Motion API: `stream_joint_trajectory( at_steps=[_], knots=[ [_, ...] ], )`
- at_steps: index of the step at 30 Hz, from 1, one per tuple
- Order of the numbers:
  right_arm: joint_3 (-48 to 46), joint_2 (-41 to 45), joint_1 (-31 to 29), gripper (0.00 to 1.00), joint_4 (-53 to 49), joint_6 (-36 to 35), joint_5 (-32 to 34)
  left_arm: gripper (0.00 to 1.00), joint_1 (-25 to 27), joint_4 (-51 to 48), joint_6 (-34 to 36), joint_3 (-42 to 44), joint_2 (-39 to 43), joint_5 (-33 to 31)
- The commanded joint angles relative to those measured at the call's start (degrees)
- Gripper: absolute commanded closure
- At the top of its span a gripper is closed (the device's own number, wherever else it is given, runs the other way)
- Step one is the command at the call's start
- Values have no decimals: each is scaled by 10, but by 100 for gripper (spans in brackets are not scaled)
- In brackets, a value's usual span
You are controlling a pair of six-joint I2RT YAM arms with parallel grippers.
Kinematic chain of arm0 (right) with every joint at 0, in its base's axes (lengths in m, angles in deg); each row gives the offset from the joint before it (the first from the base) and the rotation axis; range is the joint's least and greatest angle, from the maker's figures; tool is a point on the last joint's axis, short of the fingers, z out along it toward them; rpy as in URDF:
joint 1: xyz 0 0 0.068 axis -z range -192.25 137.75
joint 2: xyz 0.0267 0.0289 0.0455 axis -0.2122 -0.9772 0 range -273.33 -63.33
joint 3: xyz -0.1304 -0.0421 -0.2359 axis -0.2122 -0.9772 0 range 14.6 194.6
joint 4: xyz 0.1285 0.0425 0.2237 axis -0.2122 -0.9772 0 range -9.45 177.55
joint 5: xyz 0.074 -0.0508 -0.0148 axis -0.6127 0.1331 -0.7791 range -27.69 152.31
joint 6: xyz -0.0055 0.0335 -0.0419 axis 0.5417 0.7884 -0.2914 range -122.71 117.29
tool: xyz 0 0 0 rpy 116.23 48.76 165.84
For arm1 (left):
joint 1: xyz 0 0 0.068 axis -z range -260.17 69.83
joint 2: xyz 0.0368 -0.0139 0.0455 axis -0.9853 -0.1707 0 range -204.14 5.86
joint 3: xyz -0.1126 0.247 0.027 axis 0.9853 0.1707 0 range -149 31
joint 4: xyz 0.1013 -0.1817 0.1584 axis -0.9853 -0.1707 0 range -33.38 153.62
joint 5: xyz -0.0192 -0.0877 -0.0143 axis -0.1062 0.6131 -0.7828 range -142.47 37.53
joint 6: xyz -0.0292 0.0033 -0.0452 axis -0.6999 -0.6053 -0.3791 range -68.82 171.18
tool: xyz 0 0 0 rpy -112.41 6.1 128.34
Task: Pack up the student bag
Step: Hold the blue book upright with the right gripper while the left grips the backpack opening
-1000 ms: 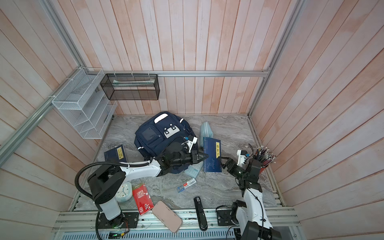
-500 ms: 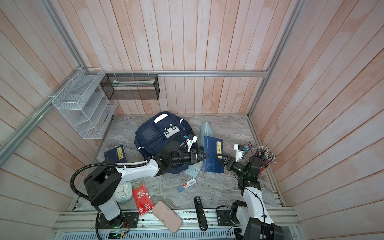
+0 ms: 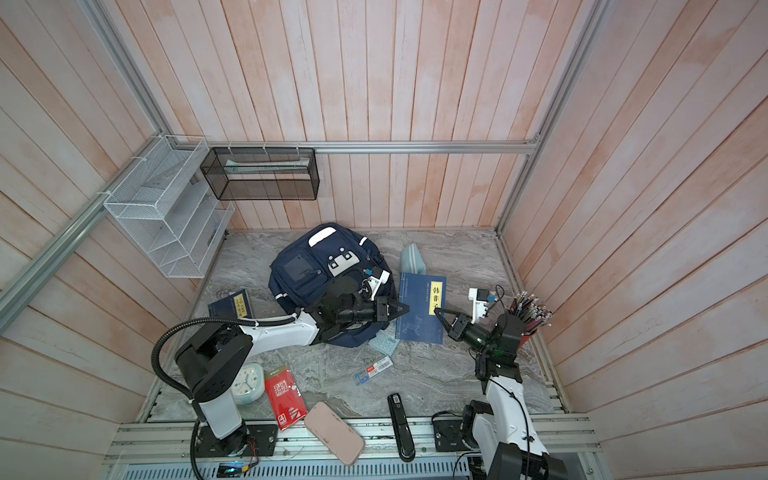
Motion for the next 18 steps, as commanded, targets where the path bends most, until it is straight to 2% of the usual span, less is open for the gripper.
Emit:
stream_joint_trajectory(
  at_steps=[1,4,6,8,9,11,12,13,18],
  knots=[
    [12,16,-9,100,-43,-17,22,48,-10,-62,56,-13,30,-41],
    [20,30,-11,100,-54,-1,30,41,-28,-161,120,-13,78,-113],
    [23,42,-13,100,-58,13,45,38,-53,-198,135,-7,107,-130],
    [31,59,-13,100,-81,14,76,37,-77,-246,149,-4,127,-155],
    [35,69,-13,100,-98,13,100,37,-85,-291,178,-11,133,-191],
    [40,89,-13,100,-121,11,139,44,-86,-365,258,-32,132,-280],
    [38,99,-13,100,-122,10,150,50,-86,-394,291,-37,127,-315],
    [35,105,-14,100,-120,10,155,51,-87,-413,313,-43,120,-336],
    [27,93,-13,100,-109,10,138,44,-64,-450,396,-76,62,-430]
  ],
)
